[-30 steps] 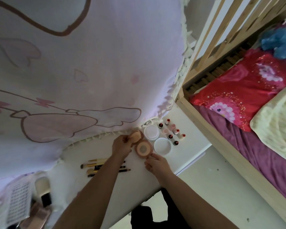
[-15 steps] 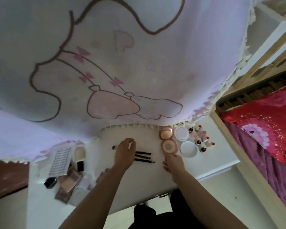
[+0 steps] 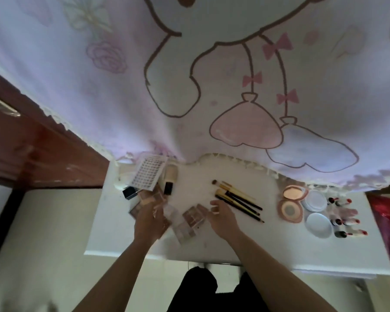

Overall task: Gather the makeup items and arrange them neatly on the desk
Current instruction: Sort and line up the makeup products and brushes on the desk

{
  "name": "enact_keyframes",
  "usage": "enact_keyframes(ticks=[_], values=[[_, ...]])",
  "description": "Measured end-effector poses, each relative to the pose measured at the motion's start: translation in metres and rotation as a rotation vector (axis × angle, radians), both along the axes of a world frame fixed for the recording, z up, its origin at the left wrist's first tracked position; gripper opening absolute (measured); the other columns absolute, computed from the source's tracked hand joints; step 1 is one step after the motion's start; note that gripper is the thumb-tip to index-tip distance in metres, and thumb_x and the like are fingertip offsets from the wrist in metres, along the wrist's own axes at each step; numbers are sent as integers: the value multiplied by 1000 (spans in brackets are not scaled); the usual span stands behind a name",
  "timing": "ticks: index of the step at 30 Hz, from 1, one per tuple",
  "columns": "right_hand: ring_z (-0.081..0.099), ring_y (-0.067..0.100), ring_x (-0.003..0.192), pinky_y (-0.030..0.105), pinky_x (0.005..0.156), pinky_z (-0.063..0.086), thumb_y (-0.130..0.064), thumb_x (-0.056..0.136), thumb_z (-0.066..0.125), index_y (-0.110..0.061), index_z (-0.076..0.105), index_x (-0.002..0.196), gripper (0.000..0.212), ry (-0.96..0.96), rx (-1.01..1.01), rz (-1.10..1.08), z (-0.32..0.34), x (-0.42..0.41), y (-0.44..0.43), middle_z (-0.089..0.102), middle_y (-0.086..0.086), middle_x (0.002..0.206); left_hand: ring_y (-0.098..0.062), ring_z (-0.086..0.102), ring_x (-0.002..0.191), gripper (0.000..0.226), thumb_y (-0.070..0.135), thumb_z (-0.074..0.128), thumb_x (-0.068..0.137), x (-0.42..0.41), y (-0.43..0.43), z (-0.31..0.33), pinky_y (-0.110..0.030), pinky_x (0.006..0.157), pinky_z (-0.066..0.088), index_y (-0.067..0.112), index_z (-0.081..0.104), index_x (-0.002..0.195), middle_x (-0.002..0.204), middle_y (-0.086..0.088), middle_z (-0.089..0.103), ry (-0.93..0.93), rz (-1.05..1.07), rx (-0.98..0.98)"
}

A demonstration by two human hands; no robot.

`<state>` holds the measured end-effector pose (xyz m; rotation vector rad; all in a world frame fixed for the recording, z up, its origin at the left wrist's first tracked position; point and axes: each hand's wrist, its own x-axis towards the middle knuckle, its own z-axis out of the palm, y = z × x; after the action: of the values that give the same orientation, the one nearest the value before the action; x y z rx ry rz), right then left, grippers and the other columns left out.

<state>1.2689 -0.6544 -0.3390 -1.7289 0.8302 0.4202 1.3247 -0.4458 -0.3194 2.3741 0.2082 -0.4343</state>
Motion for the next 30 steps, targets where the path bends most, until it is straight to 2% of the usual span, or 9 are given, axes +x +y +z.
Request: enact_keyframes(ticks=[2, 4, 7, 9, 12, 16, 21, 25, 30], values=[[61, 12, 93, 23, 75, 47, -46, 90, 65, -23, 54, 121, 40, -35, -121, 169, -2, 7, 15, 60, -1, 113, -20, 63, 95, 17, 18, 54, 97, -2, 13, 2, -28, 76, 41, 16, 68, 106, 100, -2, 66, 14, 37, 4], [56, 16, 109, 29, 90, 48, -34, 90, 62, -26, 50, 128, 41, -79, -274, 393, -2, 12, 26, 51, 1, 127, -18, 60, 89, 12, 17, 55, 97, -4, 22, 1, -28, 74, 39, 19, 66, 101, 95, 3, 63, 29, 57, -7], [36, 22, 130, 35, 106, 38, -19, 81, 61, -28, 40, 139, 63, -148, -483, 775, -2, 16, 33, 38, 0, 141, -16, 64, 86, 14, 22, 58, 94, -7, 34, -12, -33, 72, 50, 36, 59, 90, 95, 9, 66, 72, 56, -45], [26, 24, 139, 39, 112, 27, -23, 82, 61, -27, 35, 144, 68, -171, -556, 954, -1, 21, 38, 33, 1, 147, -16, 66, 86, 13, 23, 54, 94, -12, 44, -28, -40, 77, 54, 35, 60, 94, 94, 8, 70, 102, 41, -22], [22, 27, 141, 43, 115, 20, -42, 81, 66, -24, 34, 145, 74, -177, -612, 1153, -5, 23, 47, 31, 3, 149, -14, 64, 75, 20, 11, 51, 96, -20, 44, -27, -28, 71, 47, 19, 69, 97, 79, 9, 70, 57, 24, -26], [31, 26, 134, 46, 112, 23, -49, 72, 72, -27, 41, 136, 75, -212, -669, 1226, -10, 25, 64, 38, 2, 139, -24, 63, 85, 27, -7, 46, 93, -22, 44, -12, -23, 68, 35, 1, 71, 98, 90, -10, 73, 4, 14, -37], [34, 26, 132, 50, 110, 20, -55, 67, 76, -27, 45, 137, 82, -239, -746, 1332, -20, 20, 82, 43, 4, 139, -24, 48, 128, 55, -16, 38, 82, -19, 63, -26, -30, 99, 40, 13, 69, 117, 140, 1, 56, 11, -151, 69], [36, 30, 131, 50, 113, 19, -55, 66, 77, -24, 38, 143, 92, -275, -760, 1313, -26, 16, 92, 43, 8, 139, -17, 44, 133, 57, -17, 35, 80, -15, 72, -32, -23, 102, 34, 16, 70, 110, 143, 7, 52, 43, -168, 77], [43, 29, 126, 48, 113, 21, -68, 74, 60, -21, 44, 136, 79, -266, -754, 1113, -28, 15, 110, 51, 7, 133, -14, 46, 132, 53, -16, 34, 81, -14, 76, -35, -15, 101, 30, 14, 70, 106, 139, 7, 55, 131, -68, -9]])
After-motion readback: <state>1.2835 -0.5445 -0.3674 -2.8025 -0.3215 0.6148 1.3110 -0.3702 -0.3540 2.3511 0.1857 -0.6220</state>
